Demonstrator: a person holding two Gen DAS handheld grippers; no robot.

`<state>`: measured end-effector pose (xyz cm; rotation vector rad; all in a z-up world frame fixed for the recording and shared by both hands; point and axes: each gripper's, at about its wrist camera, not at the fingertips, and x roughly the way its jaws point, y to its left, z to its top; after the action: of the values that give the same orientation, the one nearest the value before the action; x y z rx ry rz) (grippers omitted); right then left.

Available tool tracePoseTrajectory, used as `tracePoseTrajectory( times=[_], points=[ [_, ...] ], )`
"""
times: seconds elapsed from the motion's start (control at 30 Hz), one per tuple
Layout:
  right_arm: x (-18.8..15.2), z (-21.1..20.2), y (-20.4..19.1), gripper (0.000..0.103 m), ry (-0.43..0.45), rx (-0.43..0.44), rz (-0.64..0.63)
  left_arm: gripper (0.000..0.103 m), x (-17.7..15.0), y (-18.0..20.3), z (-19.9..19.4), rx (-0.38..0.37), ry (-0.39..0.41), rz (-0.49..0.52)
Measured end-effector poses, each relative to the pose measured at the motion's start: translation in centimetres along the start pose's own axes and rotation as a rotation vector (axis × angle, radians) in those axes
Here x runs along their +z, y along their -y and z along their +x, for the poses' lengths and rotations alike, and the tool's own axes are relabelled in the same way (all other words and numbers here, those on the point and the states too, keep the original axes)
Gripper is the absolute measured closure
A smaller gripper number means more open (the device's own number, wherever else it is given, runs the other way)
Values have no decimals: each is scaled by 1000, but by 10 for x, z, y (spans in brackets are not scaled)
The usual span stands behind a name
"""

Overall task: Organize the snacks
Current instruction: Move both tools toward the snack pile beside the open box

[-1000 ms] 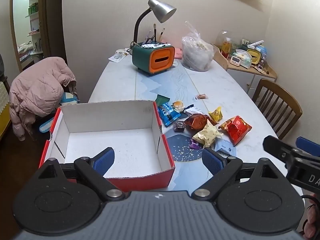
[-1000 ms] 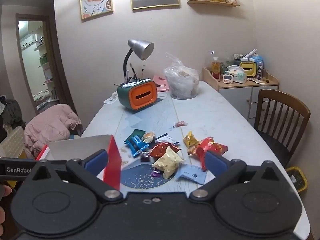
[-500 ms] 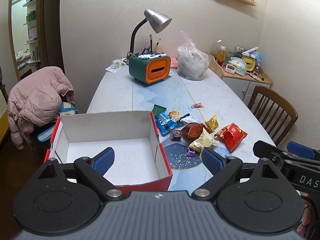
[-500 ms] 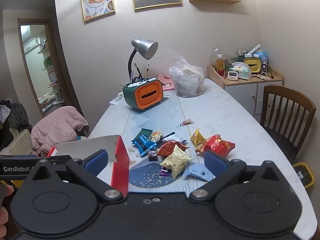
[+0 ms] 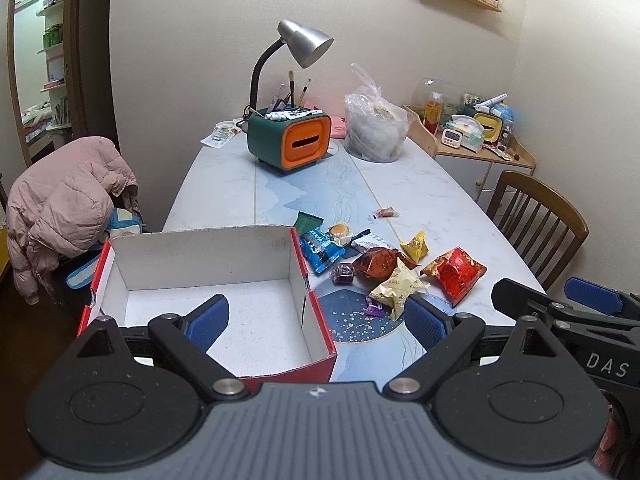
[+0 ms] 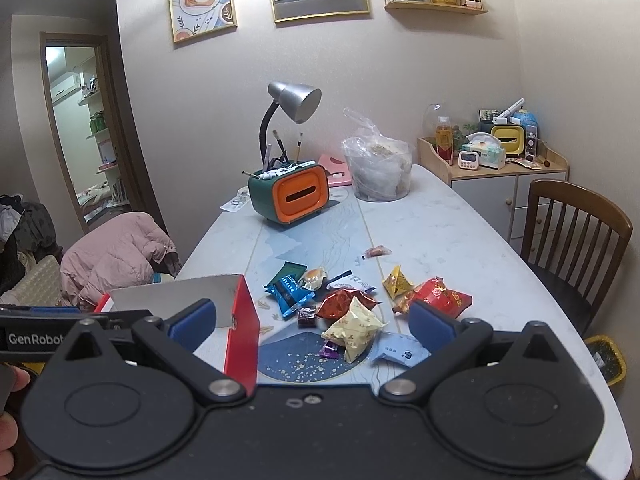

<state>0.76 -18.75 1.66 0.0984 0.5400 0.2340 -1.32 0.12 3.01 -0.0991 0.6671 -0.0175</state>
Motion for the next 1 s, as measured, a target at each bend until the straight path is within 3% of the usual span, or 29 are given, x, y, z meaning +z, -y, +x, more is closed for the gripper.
tracePoseTrajectory(
  times=[1.0],
  points=[
    [1,-6,9,1,14,30,-10,8,0,14,9,-20,-21,2]
  ],
)
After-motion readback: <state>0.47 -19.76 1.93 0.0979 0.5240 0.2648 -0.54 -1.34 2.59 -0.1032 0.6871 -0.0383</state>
